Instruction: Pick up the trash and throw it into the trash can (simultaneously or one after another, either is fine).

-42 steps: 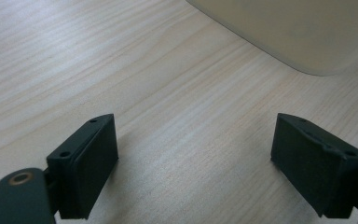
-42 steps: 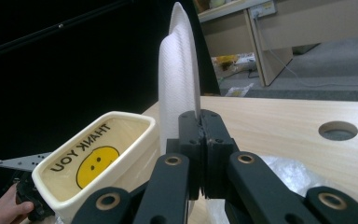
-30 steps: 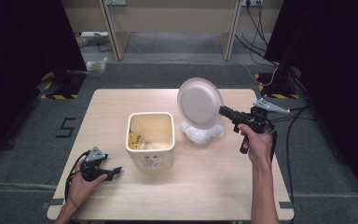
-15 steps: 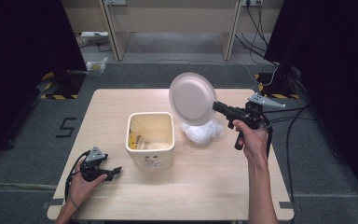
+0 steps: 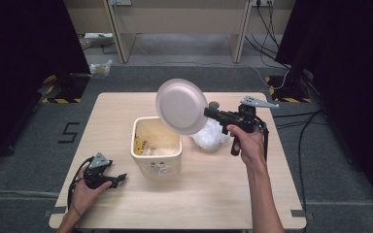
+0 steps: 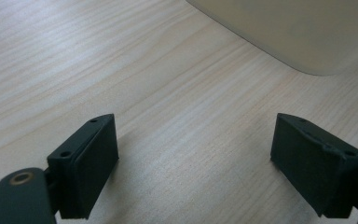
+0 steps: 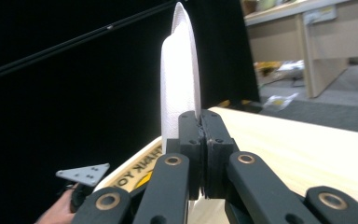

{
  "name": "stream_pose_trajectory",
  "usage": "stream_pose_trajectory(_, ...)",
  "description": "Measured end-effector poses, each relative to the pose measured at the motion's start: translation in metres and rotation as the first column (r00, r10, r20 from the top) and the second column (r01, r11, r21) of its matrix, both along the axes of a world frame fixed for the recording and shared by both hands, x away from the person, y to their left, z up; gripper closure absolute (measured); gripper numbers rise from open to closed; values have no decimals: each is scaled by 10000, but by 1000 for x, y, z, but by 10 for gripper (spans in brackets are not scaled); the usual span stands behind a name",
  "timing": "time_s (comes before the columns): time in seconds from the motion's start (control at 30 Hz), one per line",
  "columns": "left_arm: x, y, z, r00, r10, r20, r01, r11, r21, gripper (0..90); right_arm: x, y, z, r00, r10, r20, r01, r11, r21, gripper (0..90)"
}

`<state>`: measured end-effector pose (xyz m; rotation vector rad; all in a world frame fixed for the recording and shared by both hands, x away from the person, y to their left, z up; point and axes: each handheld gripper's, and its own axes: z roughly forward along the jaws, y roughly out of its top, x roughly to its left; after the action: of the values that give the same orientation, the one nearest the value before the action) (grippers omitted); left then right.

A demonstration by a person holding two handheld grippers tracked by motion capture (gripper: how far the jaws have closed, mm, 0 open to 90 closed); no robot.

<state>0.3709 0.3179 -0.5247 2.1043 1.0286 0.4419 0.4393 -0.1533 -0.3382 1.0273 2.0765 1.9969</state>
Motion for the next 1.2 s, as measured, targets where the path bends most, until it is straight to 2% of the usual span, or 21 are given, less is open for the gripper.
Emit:
stream_pose_trajectory(0.37,0,0,0,10000,11,-11,-11,10000,9,140,4,21,-9,9983,457,-357,-472,9981,-402,886)
stream_pose_trajectory(0.63,0,0,0,10000,8,4,-8,10000,10,140,8,31,-22,9958,646,-656,-674,9968,-421,884)
stream_pose_trajectory(0.97,0,0,0,10000,3,3,-3,10000,24,141,10,45,-28,9914,966,-880,-1022,9929,-610,877)
stream_pose_trajectory(1.2,-1,0,0,10000,-10,-27,10,10000,12,141,13,46,-31,9864,1207,-1118,-1279,9900,-602,784)
